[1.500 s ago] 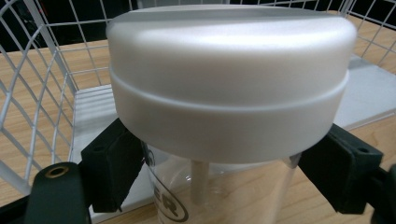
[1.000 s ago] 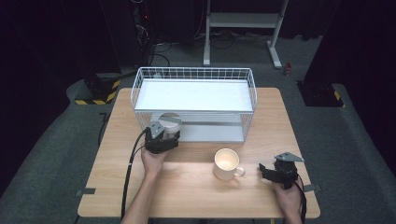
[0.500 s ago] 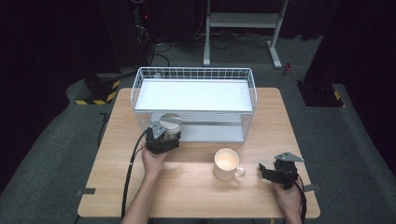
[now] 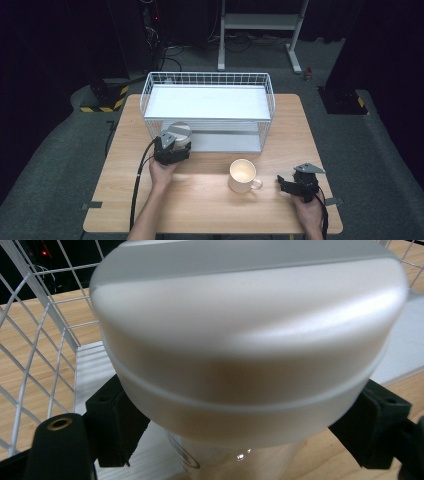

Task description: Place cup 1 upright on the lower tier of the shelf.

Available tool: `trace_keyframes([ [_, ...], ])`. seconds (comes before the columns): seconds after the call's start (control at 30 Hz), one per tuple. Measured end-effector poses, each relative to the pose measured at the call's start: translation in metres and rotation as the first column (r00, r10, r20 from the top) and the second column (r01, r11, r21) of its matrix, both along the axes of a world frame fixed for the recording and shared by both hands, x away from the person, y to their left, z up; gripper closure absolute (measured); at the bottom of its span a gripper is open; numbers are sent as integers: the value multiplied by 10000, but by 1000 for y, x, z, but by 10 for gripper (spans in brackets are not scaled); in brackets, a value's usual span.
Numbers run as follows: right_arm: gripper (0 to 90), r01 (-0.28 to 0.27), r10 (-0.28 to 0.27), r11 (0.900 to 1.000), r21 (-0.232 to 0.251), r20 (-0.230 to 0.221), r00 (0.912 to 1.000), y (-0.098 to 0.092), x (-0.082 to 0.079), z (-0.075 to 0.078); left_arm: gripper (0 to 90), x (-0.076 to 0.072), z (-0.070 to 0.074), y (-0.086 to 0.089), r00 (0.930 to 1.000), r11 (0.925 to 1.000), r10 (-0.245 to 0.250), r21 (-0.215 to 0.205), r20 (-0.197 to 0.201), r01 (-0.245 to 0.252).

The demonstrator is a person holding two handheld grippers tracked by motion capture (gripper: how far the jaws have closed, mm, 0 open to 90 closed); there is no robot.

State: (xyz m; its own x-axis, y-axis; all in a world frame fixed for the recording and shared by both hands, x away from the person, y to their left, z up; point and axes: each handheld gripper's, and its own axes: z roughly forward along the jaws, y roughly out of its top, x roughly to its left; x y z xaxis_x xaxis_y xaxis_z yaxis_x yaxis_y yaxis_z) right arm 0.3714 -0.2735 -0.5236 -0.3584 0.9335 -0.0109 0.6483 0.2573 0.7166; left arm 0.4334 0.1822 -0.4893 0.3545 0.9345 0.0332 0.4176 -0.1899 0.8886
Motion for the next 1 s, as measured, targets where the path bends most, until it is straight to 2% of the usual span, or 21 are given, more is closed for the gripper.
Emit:
trace_keyframes([
  [0.13,212,0,0,10000,0,0,10000,0,0,0,187,3,0,0,10000,10000,43,55,-1,-43],
  [0.4,212,-1,1,10000,-2,1,10000,0,0,0,188,10,-3,1,9997,9998,185,-106,149,-184],
  [0.6,212,0,0,10000,0,1,10000,0,0,0,179,10,-2,1,9993,9994,347,-94,146,-345],
  [0.8,212,1,-1,10000,-2,-2,10000,0,0,0,151,9,-1,2,9987,9988,480,-85,-194,-482],
  [0.97,211,19,-19,10000,15,3,10000,0,0,0,148,6,1,1,9988,9992,374,-139,-307,-379],
  [1.0,211,15,-15,10000,12,4,10000,0,0,0,147,4,1,0,9986,9994,352,-38,-385,-354],
])
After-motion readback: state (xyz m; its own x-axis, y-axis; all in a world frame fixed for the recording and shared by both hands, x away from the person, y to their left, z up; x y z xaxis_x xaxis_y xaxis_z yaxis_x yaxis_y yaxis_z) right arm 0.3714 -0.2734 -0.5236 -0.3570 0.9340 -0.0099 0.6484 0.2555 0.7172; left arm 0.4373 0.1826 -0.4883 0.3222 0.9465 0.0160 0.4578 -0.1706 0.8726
